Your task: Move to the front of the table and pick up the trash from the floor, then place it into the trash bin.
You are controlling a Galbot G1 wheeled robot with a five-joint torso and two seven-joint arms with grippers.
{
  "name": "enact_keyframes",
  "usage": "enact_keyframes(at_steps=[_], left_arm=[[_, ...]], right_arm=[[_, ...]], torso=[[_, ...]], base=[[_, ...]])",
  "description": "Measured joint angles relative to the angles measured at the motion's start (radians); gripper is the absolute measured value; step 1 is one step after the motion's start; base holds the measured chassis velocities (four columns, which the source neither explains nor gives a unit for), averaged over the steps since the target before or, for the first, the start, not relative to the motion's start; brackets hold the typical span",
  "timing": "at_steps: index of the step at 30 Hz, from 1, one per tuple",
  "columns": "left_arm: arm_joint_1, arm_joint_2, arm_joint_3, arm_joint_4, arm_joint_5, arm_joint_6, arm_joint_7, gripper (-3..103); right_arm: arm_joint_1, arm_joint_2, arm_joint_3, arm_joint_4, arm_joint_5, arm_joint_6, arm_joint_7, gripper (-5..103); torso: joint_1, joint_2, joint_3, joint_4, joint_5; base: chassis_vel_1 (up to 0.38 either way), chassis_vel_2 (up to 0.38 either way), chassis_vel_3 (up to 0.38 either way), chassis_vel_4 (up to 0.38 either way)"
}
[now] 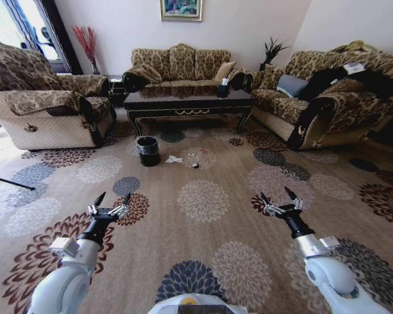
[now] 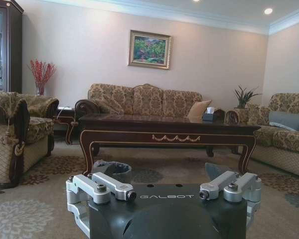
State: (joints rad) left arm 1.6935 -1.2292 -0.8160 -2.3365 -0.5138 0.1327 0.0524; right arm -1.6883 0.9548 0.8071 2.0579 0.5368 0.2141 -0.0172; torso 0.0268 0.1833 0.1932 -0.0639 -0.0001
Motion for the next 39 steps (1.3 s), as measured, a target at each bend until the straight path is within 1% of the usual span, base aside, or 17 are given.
enact_keyframes(at_steps=[1, 4, 6, 9, 12, 14, 16, 18, 20, 23, 26, 27, 30, 35, 36, 39], left_arm=[[0.000, 0.000, 0.000, 0.000, 0.000, 0.000, 0.000, 100], [0.001, -0.001, -0.001, -0.007, 0.000, 0.003, 0.000, 100], [0.002, 0.001, -0.006, -0.009, -0.002, 0.004, 0.000, 100], [0.004, 0.004, -0.010, -0.009, -0.005, 0.004, 0.000, 100], [0.003, 0.008, -0.017, -0.014, -0.012, 0.007, 0.000, 100], [0.003, 0.009, -0.019, -0.016, -0.015, 0.008, 0.000, 100], [-0.004, 0.016, -0.030, -0.034, -0.033, 0.016, -0.003, 100], [-0.005, 0.017, -0.033, -0.040, -0.040, 0.019, -0.004, 100], [-0.008, 0.021, -0.042, -0.061, -0.059, 0.026, -0.008, 100], [-0.014, 0.026, -0.065, -0.101, -0.110, 0.043, -0.016, 100], [-0.015, 0.028, -0.071, -0.109, -0.122, 0.048, -0.017, 100], [-0.011, 0.026, -0.073, -0.112, -0.125, 0.050, -0.017, 100], [-0.009, 0.023, -0.072, -0.111, -0.121, 0.050, -0.016, 100], [-0.006, 0.017, -0.061, -0.100, -0.101, 0.048, -0.014, 100], [-0.006, 0.017, -0.061, -0.100, -0.101, 0.048, -0.014, 100], [-0.003, 0.012, -0.053, -0.099, -0.090, 0.046, -0.014, 100]], right_arm=[[0.000, 0.000, 0.000, 0.000, 0.000, 0.000, 0.000, 100], [0.000, -0.001, 0.001, 0.026, 0.005, -0.054, 0.031, 100], [-0.003, -0.003, 0.006, 0.035, 0.007, -0.078, 0.033, 100], [-0.008, -0.007, 0.011, 0.038, 0.016, -0.093, 0.031, 100], [-0.002, -0.012, 0.018, 0.026, 0.018, -0.084, 0.001, 100], [-0.001, -0.013, 0.019, 0.025, 0.018, -0.082, -0.003, 100], [-0.001, -0.015, 0.020, 0.020, 0.020, -0.074, -0.017, 100], [-0.002, -0.015, 0.020, 0.019, 0.020, -0.072, -0.022, 100], [-0.003, -0.015, 0.020, 0.015, 0.020, -0.066, -0.031, 100], [-0.006, -0.010, 0.016, 0.013, 0.020, -0.060, -0.040, 100], [-0.007, -0.009, 0.014, 0.013, 0.020, -0.059, -0.042, 100], [-0.007, -0.006, 0.013, 0.013, 0.019, -0.057, -0.047, 100], [-0.008, -0.005, 0.013, 0.013, 0.019, -0.055, -0.048, 100], [-0.014, -0.002, 0.015, 0.014, 0.020, -0.044, -0.054, 100], [-0.014, -0.002, 0.015, 0.014, 0.020, -0.044, -0.054, 100], [-0.016, -0.001, 0.015, 0.015, 0.026, -0.037, -0.054, 100]], torso=[[0.000, 0.000, 0.000, 0.0000, 0.0000], [-0.003, -0.015, -0.012, 0.0006, 0.0002], [-0.005, -0.024, -0.019, 0.0005, 0.0002], [-0.008, -0.033, -0.024, 0.0000, 0.0001], [-0.012, -0.047, -0.035, 0.0004, 0.0002], [-0.013, -0.050, -0.037, 0.0005, 0.0002], [-0.015, -0.062, -0.047, 0.0003, 0.0001], [-0.015, -0.064, -0.049, 0.0003, 0.0001], [-0.016, -0.073, -0.057, 0.0004, 0.0002], [-0.019, -0.090, -0.070, 0.0003, 0.0001], [-0.021, -0.096, -0.075, 0.0003, 0.0002], [-0.025, -0.112, -0.087, 0.0003, 0.0001], [-0.026, -0.122, -0.095, 0.0004, 0.0001], [-0.026, -0.146, -0.116, 0.0003, 0.0001], [-0.026, -0.146, -0.116, 0.0003, 0.0001], [-0.026, -0.160, -0.130, 0.0004, 0.0001]], base=[[0.000, 0.000, 0.000, 0.000], [0.000, 0.000, 0.000, 0.000], [0.000, 0.000, 0.000, 0.000], [0.000, 0.000, 0.000, 0.000], [0.000, 0.000, 0.000, 0.000], [0.000, 0.000, 0.000, 0.000], [0.000, 0.000, 0.000, 0.000], [0.000, 0.000, 0.000, 0.000], [0.000, 0.000, 0.000, 0.000], [0.000, 0.000, 0.000, 0.000], [0.000, 0.000, 0.000, 0.000], [0.000, 0.000, 0.000, 0.000], [0.000, 0.000, 0.000, 0.000], [0.000, 0.000, 0.000, 0.000], [0.000, 0.000, 0.000, 0.000], [0.000, 0.000, 0.000, 0.000]])
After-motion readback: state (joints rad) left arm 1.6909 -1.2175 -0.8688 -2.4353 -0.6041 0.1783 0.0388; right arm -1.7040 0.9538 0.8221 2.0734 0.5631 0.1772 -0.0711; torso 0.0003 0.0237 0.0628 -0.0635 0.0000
